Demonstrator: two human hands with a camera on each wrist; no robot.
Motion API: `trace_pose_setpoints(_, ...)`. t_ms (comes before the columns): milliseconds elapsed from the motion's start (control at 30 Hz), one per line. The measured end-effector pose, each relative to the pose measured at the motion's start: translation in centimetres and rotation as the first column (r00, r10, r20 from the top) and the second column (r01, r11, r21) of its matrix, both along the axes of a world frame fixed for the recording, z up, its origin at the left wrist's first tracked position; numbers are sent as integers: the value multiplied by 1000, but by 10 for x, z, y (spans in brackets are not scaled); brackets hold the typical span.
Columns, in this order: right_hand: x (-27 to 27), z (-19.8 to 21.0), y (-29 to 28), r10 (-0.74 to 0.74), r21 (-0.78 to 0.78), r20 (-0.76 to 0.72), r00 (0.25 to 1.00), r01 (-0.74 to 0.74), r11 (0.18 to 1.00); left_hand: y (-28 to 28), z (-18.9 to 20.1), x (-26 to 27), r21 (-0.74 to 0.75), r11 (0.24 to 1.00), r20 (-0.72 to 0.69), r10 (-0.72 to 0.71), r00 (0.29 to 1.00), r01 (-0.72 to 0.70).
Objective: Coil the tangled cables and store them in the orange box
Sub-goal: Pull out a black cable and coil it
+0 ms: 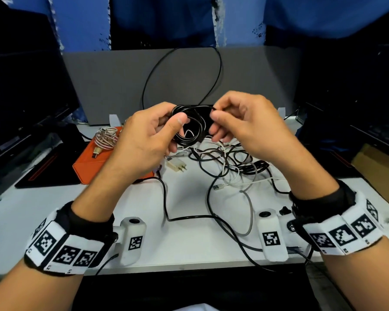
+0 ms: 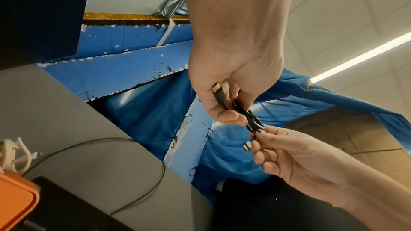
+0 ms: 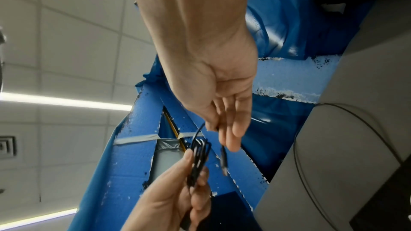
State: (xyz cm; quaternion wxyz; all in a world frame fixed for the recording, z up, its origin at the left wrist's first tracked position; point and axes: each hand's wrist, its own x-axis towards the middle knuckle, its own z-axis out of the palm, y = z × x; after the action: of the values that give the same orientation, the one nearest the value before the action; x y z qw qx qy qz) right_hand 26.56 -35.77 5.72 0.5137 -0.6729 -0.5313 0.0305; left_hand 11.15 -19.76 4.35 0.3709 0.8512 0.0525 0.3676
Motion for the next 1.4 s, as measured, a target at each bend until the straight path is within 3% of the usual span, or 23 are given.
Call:
trace_pose_setpoints(67, -4, -2, 6, 15, 110, -67, 998, -7, 994, -3, 1, 0, -23, 999, -8, -43, 999, 42)
trace_pose_setpoints(167, -6, 0, 5, 162, 225, -255, 953, -105, 969, -8, 6, -4, -43, 995, 14, -91, 996, 92)
trace_pose_setpoints(333, -7, 5, -1, 312, 185, -370, 875, -259, 948, -14, 10, -9, -132, 977, 68, -160, 985, 168)
trace_pose_setpoints(467, -16, -4, 3, 409, 153, -533, 741, -390, 908, -16, 8, -8, -166, 981, 125, -79, 989, 99)
trace_pose_setpoints(600, -30, -9, 13, 459, 234, -667, 586, -421, 877, -22, 5, -5, -72, 995, 186, 76, 980, -63)
trace_pose_setpoints(667, -37, -13, 17, 416, 192, -649, 637, -392, 900, -24, 3, -4, -43, 991, 199, 135, 971, -129)
trace_pose_setpoints(800, -37, -19, 19, 294, 52, -476, 829, -308, 950, -18, -2, -2, 42, 975, 152, 209, 966, -217)
trace_pose_setpoints(967, -28, -11, 10, 327, -43, -432, 840, -381, 923, -15, 2, -3, 23, 979, 105, 201, 974, -205)
trace_pose_setpoints(1133, -16, -2, -4, 344, -175, -272, 899, -398, 901, -5, 6, -1, -235, 971, 127, 84, 988, -52)
trace_pose_setpoints(1267, -16, -8, 3, 222, -214, -119, 968, -243, 946, -7, 6, 3, -444, 892, 173, -10, 985, 87)
trace_pose_setpoints(1400, -24, -20, 17, 133, -173, -47, 990, -139, 975, -1, 8, 3, -588, 800, 171, -18, 985, 117)
